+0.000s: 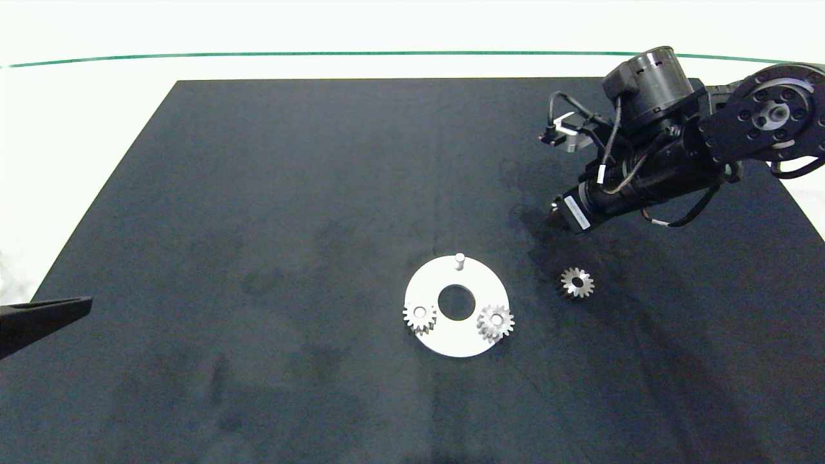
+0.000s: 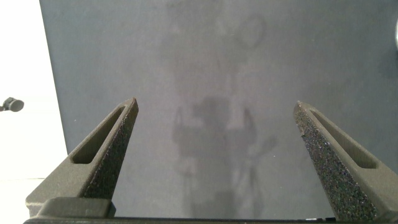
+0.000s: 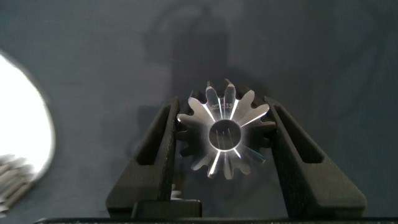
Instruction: Remove an incorrectly installed larger gear and replace it with the correct smaller gear
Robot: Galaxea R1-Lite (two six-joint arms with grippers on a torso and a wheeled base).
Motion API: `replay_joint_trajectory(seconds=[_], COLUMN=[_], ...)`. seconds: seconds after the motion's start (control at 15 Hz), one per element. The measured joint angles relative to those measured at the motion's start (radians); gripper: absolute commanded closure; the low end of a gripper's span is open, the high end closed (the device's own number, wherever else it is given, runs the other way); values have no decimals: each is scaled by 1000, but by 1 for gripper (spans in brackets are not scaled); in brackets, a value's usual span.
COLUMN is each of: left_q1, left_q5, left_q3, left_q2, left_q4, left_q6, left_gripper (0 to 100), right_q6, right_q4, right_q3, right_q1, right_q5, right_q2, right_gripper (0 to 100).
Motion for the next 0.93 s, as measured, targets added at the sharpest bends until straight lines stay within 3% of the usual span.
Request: replay_joint_trajectory(seconds=[0.07,0.33,0.87,0.93], left_q1=[11,32,33,33], left_q5=[0,-1,-1,-1], left_q3=[3,16,22,22], left_q2=[0,4,5,5], left_q4=[0,-2,-2,-3], left_q6=[2,3,3,3], left_gripper=[0,0,0,0], right_q6=[20,46,71,73], right_q4=[-2,-6,-11,-11], right_q3=[6,23,40,41], right_q1=[-18,-57,-82,-84], right_q5=[4,8,3,3], right_q2=[-1,1,34,35], right_gripper=[66,66,66,0])
